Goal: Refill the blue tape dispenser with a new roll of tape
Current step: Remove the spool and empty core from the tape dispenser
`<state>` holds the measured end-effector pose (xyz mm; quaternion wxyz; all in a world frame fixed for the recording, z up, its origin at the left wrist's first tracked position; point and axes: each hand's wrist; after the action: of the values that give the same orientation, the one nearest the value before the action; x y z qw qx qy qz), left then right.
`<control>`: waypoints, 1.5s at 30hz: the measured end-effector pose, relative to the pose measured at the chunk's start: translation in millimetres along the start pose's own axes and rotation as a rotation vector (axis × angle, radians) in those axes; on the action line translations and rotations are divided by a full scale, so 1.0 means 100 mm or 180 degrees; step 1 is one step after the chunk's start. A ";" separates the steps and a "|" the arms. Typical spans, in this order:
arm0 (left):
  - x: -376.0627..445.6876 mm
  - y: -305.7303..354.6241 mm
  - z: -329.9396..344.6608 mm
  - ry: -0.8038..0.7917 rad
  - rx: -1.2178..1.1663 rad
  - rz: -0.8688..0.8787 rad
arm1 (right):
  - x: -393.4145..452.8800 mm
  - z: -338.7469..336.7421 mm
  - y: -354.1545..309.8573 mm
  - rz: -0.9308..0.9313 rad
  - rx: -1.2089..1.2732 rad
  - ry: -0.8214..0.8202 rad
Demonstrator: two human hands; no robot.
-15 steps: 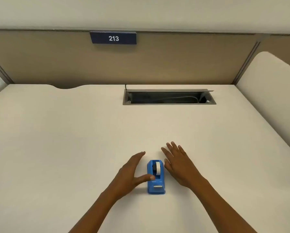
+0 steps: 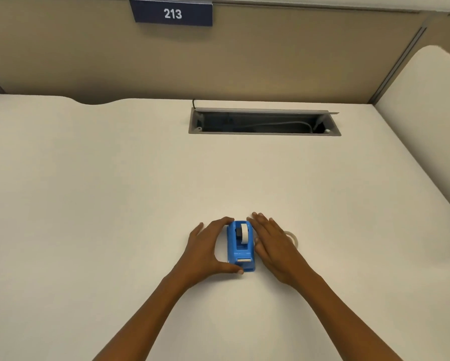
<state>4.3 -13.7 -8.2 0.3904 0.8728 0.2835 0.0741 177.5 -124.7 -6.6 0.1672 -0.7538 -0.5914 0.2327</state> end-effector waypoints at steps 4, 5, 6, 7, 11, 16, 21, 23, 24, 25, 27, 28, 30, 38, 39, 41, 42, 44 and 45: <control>-0.03 -0.01 0.07 0.0098 -0.0244 0.0006 | -0.07 0.07 -0.03 0.0022 0.0266 0.0169; -0.03 -0.01 0.08 0.0100 -0.0335 -0.0008 | -0.09 0.09 -0.04 0.0062 0.0393 0.0237; -0.03 -0.02 0.09 0.0108 -0.0394 -0.0013 | -0.11 0.10 -0.05 0.0099 0.0540 0.0323; -0.04 -0.03 0.11 0.0117 -0.0434 -0.0024 | -0.12 0.11 -0.06 0.0133 0.0687 0.0410; -0.04 -0.05 0.10 0.0122 -0.0523 -0.0084 | -0.13 0.05 -0.10 0.0234 0.1407 0.0763; -0.03 -0.07 0.10 0.0140 -0.0521 -0.0119 | -0.07 -0.11 -0.11 0.0092 0.1764 0.0516; -0.04 -0.08 0.10 0.0146 -0.0473 -0.0158 | -0.03 -0.14 -0.08 0.0013 0.1678 0.0370; -0.04 -0.08 0.11 0.0155 -0.0459 -0.0128 | -0.02 -0.13 -0.08 0.0046 0.1693 0.0365; -0.03 -0.08 0.12 0.0159 -0.0459 -0.0105 | -0.01 -0.12 -0.08 0.0053 0.1682 0.0375; -0.03 -0.08 0.12 0.0165 -0.0464 -0.0084 | 0.00 -0.12 -0.09 0.0050 0.1659 0.0396; -0.03 -0.08 0.12 0.0177 -0.0451 -0.0047 | 0.02 -0.12 -0.11 0.0038 0.1634 0.0459; -0.03 -0.09 0.12 0.0176 -0.0441 -0.0038 | 0.03 -0.12 -0.11 0.0029 0.1642 0.0483; -0.03 -0.09 0.12 0.0164 -0.0434 -0.0049 | 0.05 -0.12 -0.11 0.0013 0.1661 0.0504; -0.03 -0.08 0.11 0.0120 -0.0463 -0.0096 | 0.07 -0.14 -0.11 0.0130 0.1921 0.0540; -0.03 -0.07 0.10 0.0120 -0.0462 -0.0107 | 0.07 -0.14 -0.12 0.0137 0.1915 0.0535; -0.04 -0.07 0.10 0.0130 -0.0472 -0.0098 | 0.07 -0.15 -0.13 0.0127 0.1929 0.0520; -0.05 -0.07 0.09 0.0134 -0.0481 -0.0086 | 0.07 -0.15 -0.14 0.0114 0.1975 0.0523; -0.06 -0.06 0.08 0.0128 -0.0508 -0.0066 | 0.07 -0.18 -0.14 0.0100 0.2192 0.0597; -0.06 -0.04 0.07 0.0115 -0.0528 -0.0077 | 0.07 -0.21 -0.14 0.0117 0.2335 0.0664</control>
<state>0.0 -19.1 -15.5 0.4570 0.8324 0.2939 0.1084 179.3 -113.7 17.1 0.4810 -0.6739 -0.4350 0.3539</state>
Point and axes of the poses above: each hand's wrist, its own x-axis towards the middle knuckle, its own z-axis out of the palm, y = z × x, and after that the axes turned 2 degrees about x, right-handed
